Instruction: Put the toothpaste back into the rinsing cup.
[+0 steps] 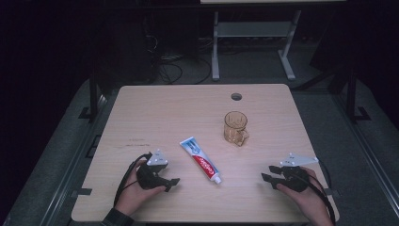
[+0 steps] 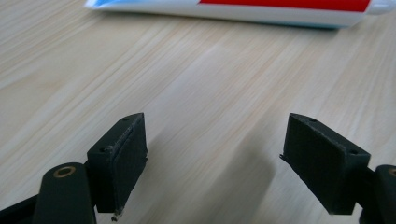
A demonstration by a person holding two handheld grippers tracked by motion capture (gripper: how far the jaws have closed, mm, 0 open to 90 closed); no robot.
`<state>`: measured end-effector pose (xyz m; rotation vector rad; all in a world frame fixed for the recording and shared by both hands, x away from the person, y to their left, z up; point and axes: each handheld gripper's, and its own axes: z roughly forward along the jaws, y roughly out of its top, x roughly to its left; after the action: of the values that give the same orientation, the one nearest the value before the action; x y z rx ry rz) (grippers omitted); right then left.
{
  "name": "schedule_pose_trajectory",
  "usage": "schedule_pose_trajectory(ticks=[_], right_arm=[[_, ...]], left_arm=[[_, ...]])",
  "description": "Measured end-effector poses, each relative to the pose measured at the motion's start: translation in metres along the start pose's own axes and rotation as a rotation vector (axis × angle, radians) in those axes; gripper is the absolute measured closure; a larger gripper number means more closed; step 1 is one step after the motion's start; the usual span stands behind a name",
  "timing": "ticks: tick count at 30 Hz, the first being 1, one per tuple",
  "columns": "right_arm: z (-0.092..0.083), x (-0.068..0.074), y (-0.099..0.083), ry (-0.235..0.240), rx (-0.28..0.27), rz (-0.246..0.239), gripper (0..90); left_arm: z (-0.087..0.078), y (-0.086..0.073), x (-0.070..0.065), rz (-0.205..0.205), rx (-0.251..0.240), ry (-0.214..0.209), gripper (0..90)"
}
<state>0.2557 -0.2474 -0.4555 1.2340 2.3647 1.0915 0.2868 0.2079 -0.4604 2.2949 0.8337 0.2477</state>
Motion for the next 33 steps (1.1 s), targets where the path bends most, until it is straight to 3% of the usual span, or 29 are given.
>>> schedule_pose_trajectory(ticks=[8, 18, 21, 22, 24, 33], right_arm=[[0.004, 0.007, 0.012, 0.019, -0.006, -0.012, 50.4], [0.013, 0.016, 0.03, 0.045, -0.022, -0.04, 46.6], [0.015, 0.018, 0.033, 0.05, -0.022, -0.046, 45.5], [0.018, 0.02, 0.037, 0.055, -0.024, -0.053, 44.7], [0.02, 0.022, 0.041, 0.058, -0.025, -0.059, 43.7], [0.027, 0.03, 0.057, 0.076, -0.041, -0.087, 39.1]], left_arm=[[-0.01, -0.015, 0.012, -0.041, -0.021, 0.044, 20.8], [-0.009, -0.022, 0.016, -0.018, -0.028, 0.086, 18.0], [-0.008, -0.024, 0.017, -0.009, -0.042, 0.082, 13.8], [-0.007, -0.027, 0.017, -0.009, -0.076, 0.083, 13.0], [-0.006, -0.029, 0.017, -0.013, -0.096, 0.088, 12.9], [-0.006, -0.029, 0.017, -0.018, -0.099, 0.09, 12.9]])
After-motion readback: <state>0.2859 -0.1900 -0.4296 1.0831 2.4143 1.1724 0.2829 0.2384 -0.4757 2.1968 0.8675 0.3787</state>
